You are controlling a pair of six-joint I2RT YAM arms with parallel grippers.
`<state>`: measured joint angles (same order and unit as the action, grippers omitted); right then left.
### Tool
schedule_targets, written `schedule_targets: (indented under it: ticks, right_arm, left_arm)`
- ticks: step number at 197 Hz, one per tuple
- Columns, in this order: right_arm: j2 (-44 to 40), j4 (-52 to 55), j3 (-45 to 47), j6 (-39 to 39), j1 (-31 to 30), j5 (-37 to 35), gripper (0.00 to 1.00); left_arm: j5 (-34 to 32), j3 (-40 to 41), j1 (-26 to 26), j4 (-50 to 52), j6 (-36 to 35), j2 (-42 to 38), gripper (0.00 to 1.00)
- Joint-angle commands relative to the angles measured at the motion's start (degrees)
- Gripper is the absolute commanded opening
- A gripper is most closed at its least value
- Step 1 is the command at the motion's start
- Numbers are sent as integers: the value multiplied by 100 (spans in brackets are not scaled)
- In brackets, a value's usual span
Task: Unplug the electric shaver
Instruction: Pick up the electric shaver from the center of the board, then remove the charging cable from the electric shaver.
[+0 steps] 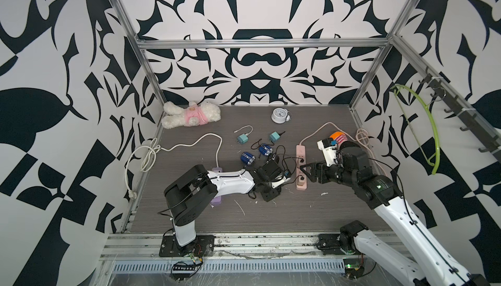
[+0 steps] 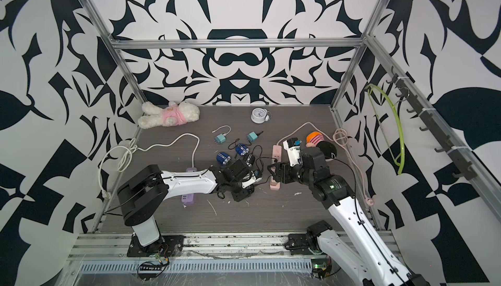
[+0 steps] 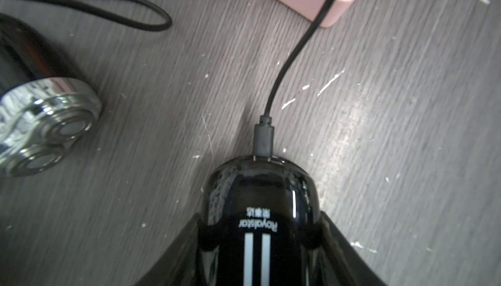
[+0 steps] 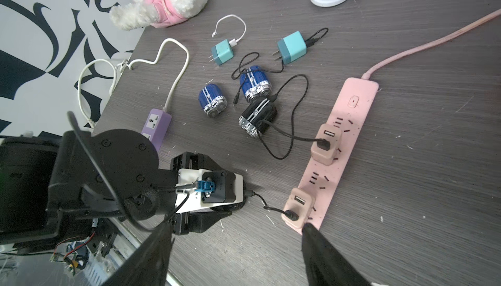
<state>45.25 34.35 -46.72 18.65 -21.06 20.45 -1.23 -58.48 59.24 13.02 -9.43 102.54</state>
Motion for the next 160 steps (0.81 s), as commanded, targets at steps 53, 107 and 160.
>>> schedule_targets:
  ticks: [53,107,160]
  right_arm:
    - [31,-298,202,1064,14,1700,53]
    - [242,-620,554,1489,14,2364,46]
    - [269,-1337,1099,2202,14,3053,43]
  left_arm:
    - [277,274,17,-9,460,-1070,38]
    - [387,469,17,36,565,-1675,37]
    - [449,351,17,74,590,-1606,38]
